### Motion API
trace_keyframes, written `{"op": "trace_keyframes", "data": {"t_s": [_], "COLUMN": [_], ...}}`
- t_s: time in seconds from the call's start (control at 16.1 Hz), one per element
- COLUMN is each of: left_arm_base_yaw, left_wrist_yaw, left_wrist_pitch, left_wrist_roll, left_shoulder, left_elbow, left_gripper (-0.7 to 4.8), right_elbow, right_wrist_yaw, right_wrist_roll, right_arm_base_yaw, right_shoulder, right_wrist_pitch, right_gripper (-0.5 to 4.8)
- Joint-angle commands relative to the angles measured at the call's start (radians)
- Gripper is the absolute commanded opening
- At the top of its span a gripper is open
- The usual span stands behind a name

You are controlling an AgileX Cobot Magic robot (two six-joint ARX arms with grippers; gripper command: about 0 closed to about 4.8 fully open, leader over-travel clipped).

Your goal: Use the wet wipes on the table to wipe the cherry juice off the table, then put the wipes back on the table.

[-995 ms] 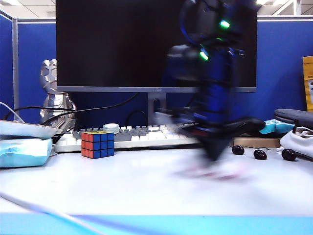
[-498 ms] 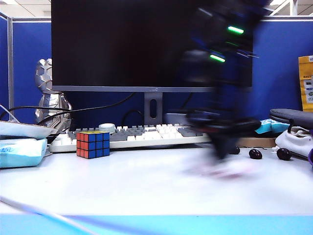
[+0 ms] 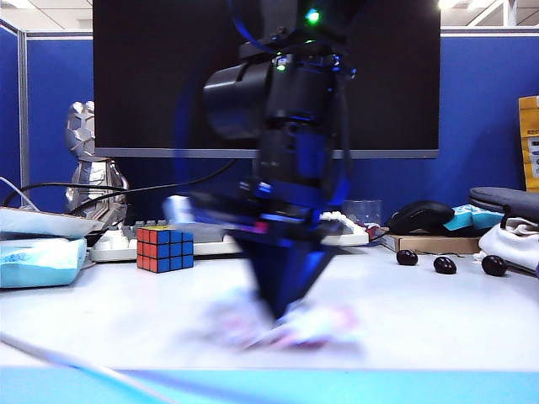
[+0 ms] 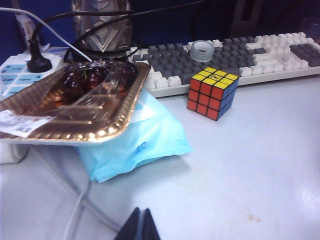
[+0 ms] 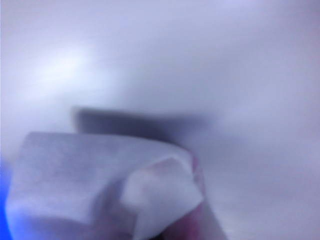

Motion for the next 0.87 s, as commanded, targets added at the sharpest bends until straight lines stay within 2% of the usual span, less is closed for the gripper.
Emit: {"op": "trace_keyframes", "data": {"t_s": [0.06, 0.19, 0.31, 0.37, 0.44, 0.5, 0.62, 0.75, 0.87], "left_arm_base_yaw": [0.002, 0.002, 0.002, 0.002, 0.002, 0.002, 0.002, 0.002, 0.002], "left_wrist_yaw": [0.005, 0.006, 0.006, 0.006, 0.006, 0.006, 0.006, 0.003, 0.006], "left_wrist_pitch": [-0.010, -0.010, -0.010, -0.010, -0.010, -0.010, -0.010, -0.010, -0.010], "left_wrist_roll": [-0.004, -0.003, -0.003, -0.004, -0.003, -0.004, -0.003, -0.003, -0.003], "left_shoulder": [-0.003, -0.003, -0.003, -0.003, -0.003, -0.003, -0.003, -0.003, -0.003], "left_elbow": [-0.001, -0.001, -0.001, -0.001, -0.001, -0.001, -0.001, -0.001, -0.001], "left_gripper": [-0.02, -0.02, -0.02, -0.02, -0.02, -0.02, -0.02, -0.02, -0.02], "right_elbow": [-0.022, -0.019, 0.013, 0.034, 0.060, 0.078, 0.097, 0.097, 0.097], "right_wrist_yaw": [0.269, 0.300, 0.251, 0.150, 0.005, -0.127, -0.245, -0.317, -0.303], "right_wrist_roll": [0.039, 0.061, 0.061, 0.051, 0.052, 0.053, 0.038, 0.002, -0.011], "right_arm_base_yaw": [-0.143, -0.261, -0.326, -0.333, -0.331, -0.308, -0.235, -0.154, -0.048], "right_shoulder": [0.058, 0.059, 0.059, 0.059, 0.060, 0.060, 0.060, 0.061, 0.062], "right_wrist_pitch": [0.117, 0.186, 0.197, 0.190, 0.165, 0.148, 0.108, 0.088, 0.067], "right_gripper": [-0.06, -0.06, -0.06, -0.06, -0.06, -0.06, -0.06, -0.06, -0.06]}}
